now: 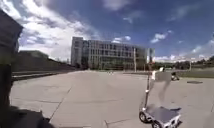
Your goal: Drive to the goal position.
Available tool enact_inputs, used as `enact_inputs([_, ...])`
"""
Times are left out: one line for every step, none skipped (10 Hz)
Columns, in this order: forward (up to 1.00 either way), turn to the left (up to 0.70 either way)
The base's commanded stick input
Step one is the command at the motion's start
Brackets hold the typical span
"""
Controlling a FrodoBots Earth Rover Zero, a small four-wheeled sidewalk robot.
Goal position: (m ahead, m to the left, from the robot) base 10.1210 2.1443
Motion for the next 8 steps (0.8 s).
enact_inputs([0.67, 0.00])
enact_inputs([0.57, 0.00])
enact_inputs([0.25, 0.32])
enact_inputs([0.00, 0.65])
enact_inputs([0.00, 0.70])
enact_inputs([0.00, 0.70])
enact_inputs([0.00, 0.70])
enact_inputs([0.00, 0.70])
